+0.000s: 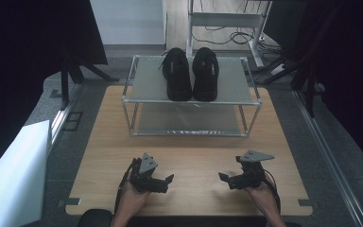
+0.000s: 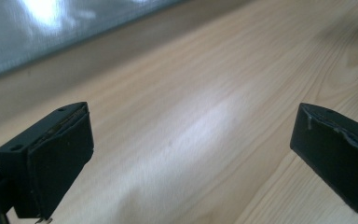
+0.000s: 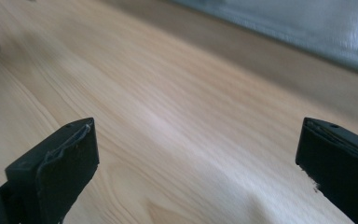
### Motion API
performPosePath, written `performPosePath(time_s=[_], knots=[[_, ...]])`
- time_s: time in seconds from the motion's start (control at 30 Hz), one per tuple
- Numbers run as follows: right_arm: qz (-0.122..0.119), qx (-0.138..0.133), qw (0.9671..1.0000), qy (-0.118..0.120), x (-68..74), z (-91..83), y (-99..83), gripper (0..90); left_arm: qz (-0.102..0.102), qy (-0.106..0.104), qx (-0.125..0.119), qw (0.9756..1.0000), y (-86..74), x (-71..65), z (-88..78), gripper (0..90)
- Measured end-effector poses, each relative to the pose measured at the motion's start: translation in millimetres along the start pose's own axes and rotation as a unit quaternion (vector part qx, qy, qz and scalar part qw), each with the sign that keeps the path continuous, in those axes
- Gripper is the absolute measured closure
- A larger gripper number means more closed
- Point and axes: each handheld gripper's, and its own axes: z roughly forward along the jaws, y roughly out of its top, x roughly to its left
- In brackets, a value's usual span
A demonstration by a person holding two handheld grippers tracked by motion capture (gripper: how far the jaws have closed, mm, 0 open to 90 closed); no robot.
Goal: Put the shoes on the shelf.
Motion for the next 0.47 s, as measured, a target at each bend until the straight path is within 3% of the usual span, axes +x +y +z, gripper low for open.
performPosePath(time_s=[0.03, 0.07, 0.1, 0.13, 0.17, 0.37, 0.47], knots=[[-0.008, 0.013, 0.9998, -0.009, -1.5, 4.5, -6.3, 0.0, 0.005, 0.004, 0.018, 0.9998, -4.5, -1.1, 4.7, 0.0], [-0.008, 0.013, 0.9998, -0.009, -1.5, 4.5, -6.3, 0.0, 0.005, 0.004, 0.018, 0.9998, -4.5, -1.1, 4.7, 0.0], [-0.019, 0.028, 0.9993, -0.017, -2.6, 9.4, -11.5, 0.0, 0.014, 0.008, 0.038, 0.9992, -7.4, -2.8, 10.8, 0.0], [-0.019, 0.028, 0.9993, -0.017, -2.6, 9.4, -11.5, 0.0, 0.014, 0.008, 0.038, 0.9992, -7.4, -2.8, 10.8, 0.0], [-0.031, 0.044, 0.9982, -0.027, -3.2, 13.4, -14.8, 0.0, 0.020, 0.012, 0.054, 0.9983, -9.4, -4.3, 16.5, 0.0], [-0.030, 0.064, 0.9971, -0.026, -6.1, 20.3, -20.3, 0.0, 0.034, 0.019, 0.072, 0.9966, -11.6, -8.9, 23.9, 0.0], [-0.027, 0.068, 0.9971, -0.022, -6.4, 22.5, -22.1, 0.0, 0.034, 0.017, 0.070, 0.9968, -10.8, -9.7, 24.8, 0.0]])
